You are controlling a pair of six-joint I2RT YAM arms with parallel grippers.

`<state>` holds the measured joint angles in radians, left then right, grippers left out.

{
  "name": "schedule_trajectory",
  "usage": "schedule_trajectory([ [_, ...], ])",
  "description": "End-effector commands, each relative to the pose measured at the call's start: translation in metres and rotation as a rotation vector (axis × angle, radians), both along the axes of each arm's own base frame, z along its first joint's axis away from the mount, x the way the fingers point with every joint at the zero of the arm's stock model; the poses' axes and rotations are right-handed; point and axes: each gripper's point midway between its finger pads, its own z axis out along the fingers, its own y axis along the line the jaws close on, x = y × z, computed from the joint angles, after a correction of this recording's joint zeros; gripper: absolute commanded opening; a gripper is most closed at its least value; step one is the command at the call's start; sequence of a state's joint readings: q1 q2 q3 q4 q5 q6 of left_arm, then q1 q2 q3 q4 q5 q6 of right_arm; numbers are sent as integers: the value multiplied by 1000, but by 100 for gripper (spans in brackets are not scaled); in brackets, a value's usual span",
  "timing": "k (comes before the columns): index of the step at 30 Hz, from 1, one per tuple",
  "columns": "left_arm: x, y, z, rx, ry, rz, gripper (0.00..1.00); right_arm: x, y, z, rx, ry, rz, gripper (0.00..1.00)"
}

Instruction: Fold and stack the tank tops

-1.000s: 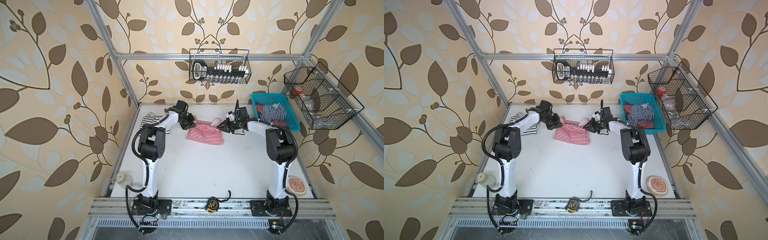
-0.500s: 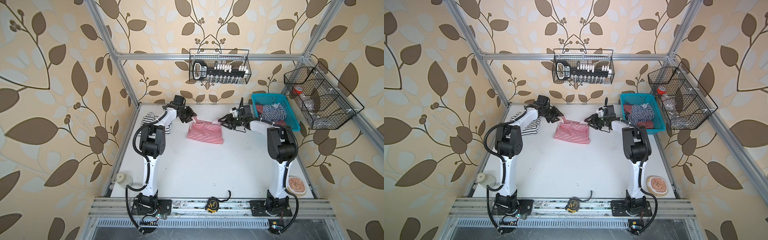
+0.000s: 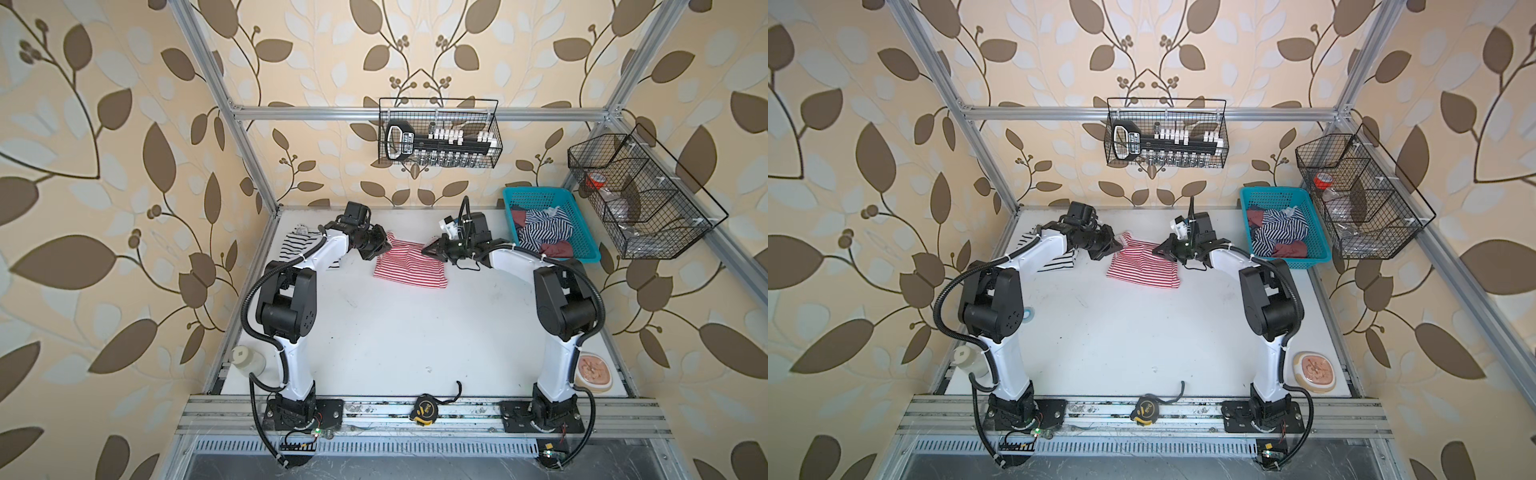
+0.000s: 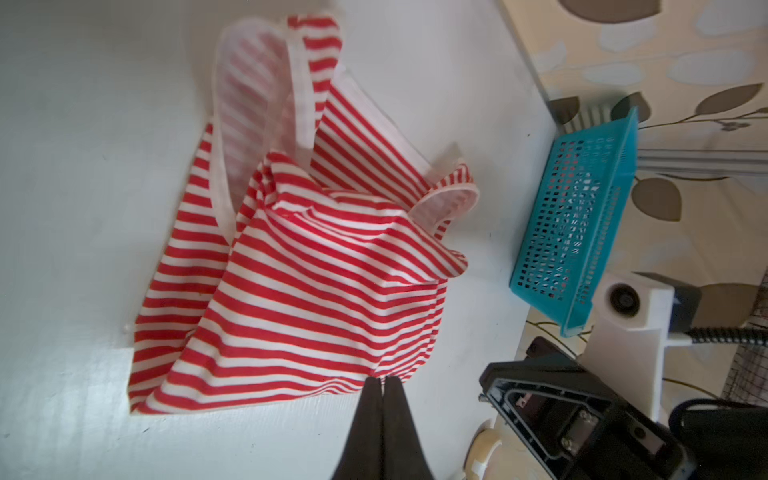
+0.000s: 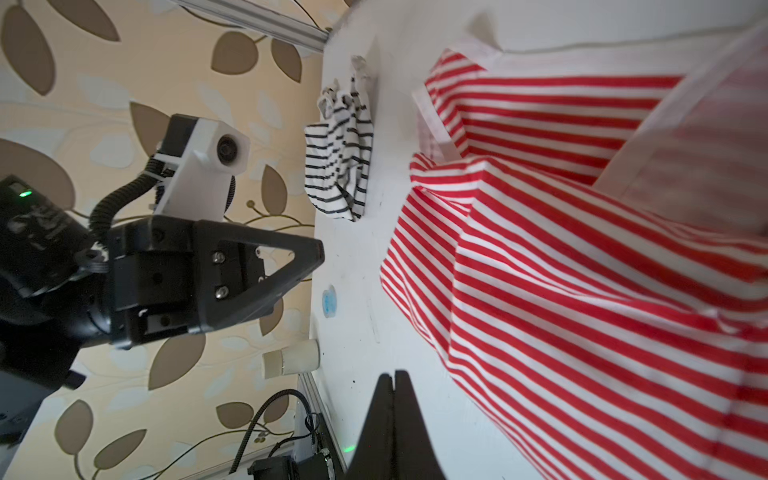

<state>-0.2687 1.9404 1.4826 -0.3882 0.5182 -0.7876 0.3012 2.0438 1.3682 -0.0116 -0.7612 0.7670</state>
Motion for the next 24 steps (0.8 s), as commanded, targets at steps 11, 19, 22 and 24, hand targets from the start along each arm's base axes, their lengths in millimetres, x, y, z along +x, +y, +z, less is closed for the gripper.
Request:
schedule_trajectory([
  [11, -23, -9, -88, 19, 129, -62, 0, 43, -30, -70, -16, 125, -92, 0],
  [19, -50, -1, -105, 29, 186, -51, 0, 44, -49, -95, -44, 173, -126, 0],
  [22, -48, -1, -87, 24, 156, -53, 5, 40, -48, -96, -52, 175, -120, 0],
  [24, -43, -2, -67, 24, 120, -56, 14, 37, -48, -94, -55, 174, -115, 0],
])
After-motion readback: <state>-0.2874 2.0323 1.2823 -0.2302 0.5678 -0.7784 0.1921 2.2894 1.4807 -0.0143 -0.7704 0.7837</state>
